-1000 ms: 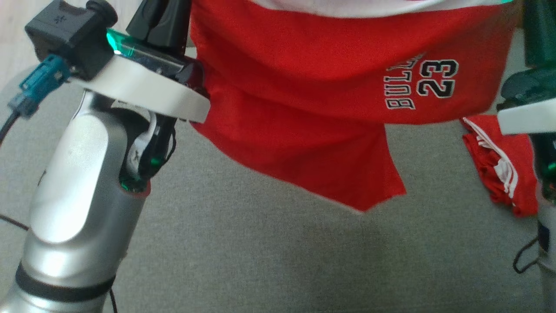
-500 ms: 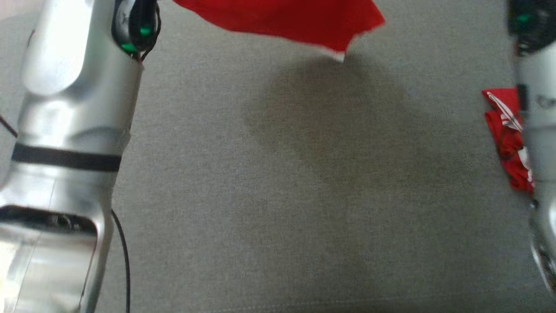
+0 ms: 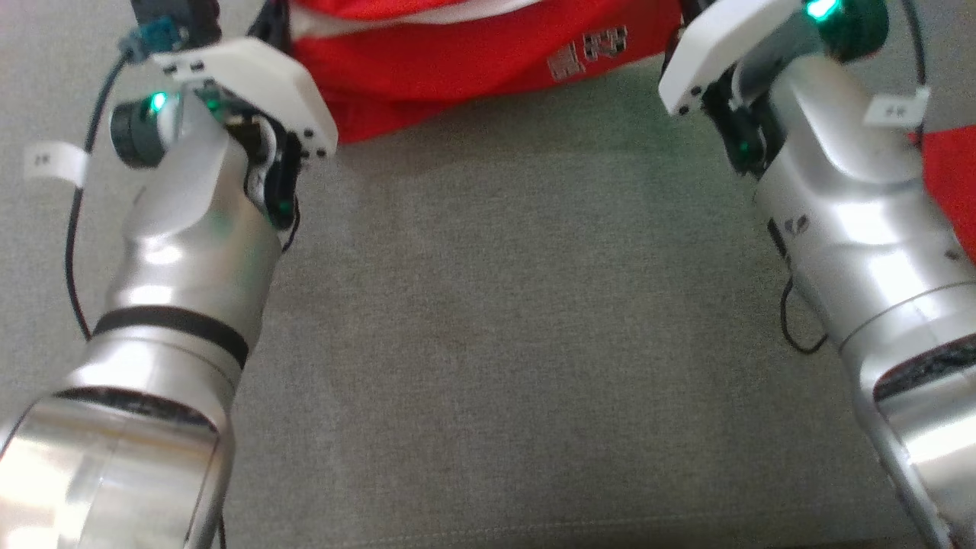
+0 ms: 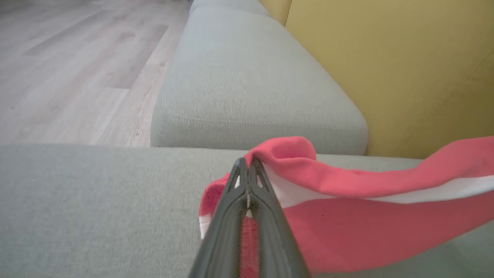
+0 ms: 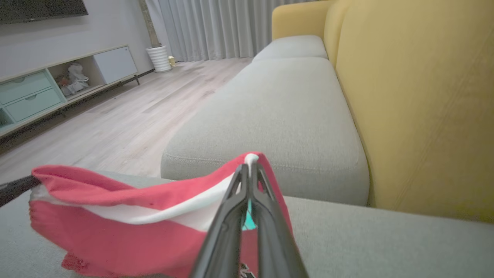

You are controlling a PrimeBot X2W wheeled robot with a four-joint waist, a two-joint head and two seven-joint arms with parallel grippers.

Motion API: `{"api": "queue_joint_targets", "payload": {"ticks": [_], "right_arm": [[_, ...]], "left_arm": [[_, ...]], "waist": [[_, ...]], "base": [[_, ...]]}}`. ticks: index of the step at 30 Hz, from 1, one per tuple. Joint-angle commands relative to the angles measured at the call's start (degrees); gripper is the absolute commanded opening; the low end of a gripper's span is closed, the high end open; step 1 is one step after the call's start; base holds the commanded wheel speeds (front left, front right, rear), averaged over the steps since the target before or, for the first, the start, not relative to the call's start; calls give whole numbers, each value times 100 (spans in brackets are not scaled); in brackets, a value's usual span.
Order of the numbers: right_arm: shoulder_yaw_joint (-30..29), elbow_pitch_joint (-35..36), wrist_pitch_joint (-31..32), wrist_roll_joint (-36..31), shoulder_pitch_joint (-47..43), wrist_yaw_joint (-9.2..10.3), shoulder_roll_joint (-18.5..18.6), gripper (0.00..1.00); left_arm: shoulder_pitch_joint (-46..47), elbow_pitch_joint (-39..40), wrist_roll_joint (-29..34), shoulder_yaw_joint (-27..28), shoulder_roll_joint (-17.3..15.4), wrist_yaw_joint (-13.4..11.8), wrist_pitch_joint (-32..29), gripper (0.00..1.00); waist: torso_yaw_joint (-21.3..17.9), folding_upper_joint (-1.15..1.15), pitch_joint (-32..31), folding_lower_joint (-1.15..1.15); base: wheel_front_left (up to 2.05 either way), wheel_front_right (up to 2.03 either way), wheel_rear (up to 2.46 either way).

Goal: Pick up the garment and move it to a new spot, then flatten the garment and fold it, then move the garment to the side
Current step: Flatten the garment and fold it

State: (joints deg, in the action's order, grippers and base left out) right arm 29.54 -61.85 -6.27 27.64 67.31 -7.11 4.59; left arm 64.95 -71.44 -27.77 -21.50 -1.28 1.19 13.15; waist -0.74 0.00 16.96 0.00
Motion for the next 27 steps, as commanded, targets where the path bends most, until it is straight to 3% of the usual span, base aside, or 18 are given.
{"api": "queue_joint_targets", "payload": {"ticks": [1,9,14,23,27], "right_arm": [[87,72,-166,167,-65,-37,-152,0],[532,239,-748,656,-996,-37,-141,0],[521,873,-860,843,-2151,-37,199,0],[-682,3180,-860,404,-4892,-37,630,0],[-1464,4423,-448,-26,-6110,-37,613,0]], "left_arm": [[121,122,-63,32,-167,68,48,0],[-776,627,-579,-529,-161,320,163,0],[-1942,1685,-595,-504,-161,216,182,0],[-4318,3881,-104,-6,-392,-24,184,0],[-5157,4704,-46,39,-539,-150,184,0]], "waist": [[29,0,93,0],[74,0,175,0],[129,0,-4,0],[99,0,-403,0],[115,0,-562,0]], "base": [[0,0,0],[0,0,0],[0,0,0],[0,0,0],[0,0,0]]}}
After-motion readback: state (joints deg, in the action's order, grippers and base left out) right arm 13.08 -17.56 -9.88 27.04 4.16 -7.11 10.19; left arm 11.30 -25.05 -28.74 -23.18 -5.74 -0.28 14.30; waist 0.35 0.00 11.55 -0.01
